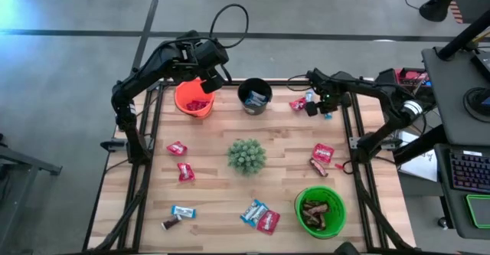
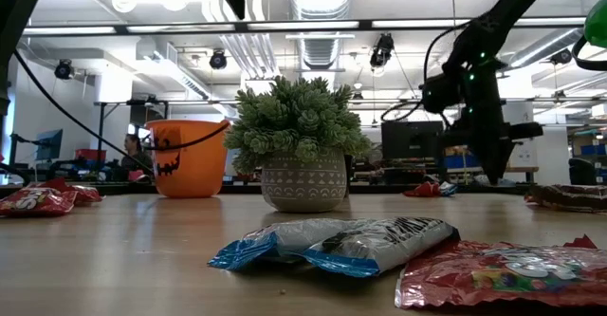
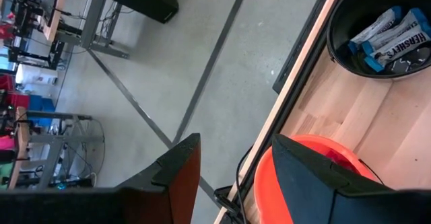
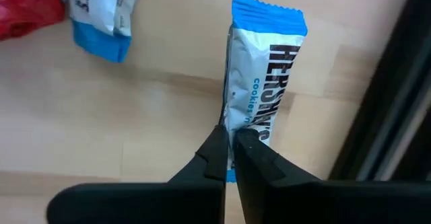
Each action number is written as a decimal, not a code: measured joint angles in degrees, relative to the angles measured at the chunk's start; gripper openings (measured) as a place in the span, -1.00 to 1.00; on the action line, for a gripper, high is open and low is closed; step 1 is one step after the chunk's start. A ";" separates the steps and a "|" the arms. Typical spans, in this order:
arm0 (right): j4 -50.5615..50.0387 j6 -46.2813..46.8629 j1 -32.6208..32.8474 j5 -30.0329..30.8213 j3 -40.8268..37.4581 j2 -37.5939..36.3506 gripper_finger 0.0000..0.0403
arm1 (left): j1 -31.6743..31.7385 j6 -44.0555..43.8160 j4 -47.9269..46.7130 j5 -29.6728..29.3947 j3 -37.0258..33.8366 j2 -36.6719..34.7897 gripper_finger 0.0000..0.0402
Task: Organize candy in baskets
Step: Put the white chocolate bar into the black bucket
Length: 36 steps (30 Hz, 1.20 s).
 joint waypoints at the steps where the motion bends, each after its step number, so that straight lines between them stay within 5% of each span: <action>1: -0.13 0.04 0.00 0.00 0.00 -1.06 -0.96 | 0.00 0.16 0.02 0.00 0.00 0.00 -0.17; 13: -0.19 2.57 0.94 -6.63 0.11 -14.50 -0.96 | 0.00 3.75 0.01 -0.07 -0.02 1.25 -0.17; 20: 7.99 6.73 5.10 -11.86 0.11 -18.72 -0.96 | 0.00 5.00 0.00 -0.28 -0.02 1.25 -0.17; 27: 13.87 7.38 9.72 -13.87 5.74 -16.16 -0.96 | 0.02 6.45 0.02 -0.28 -0.02 1.16 -0.17; 36: 14.30 0.61 13.13 -13.66 23.27 -4.90 -0.96 | 0.64 6.46 0.00 -0.28 -0.02 0.82 -0.17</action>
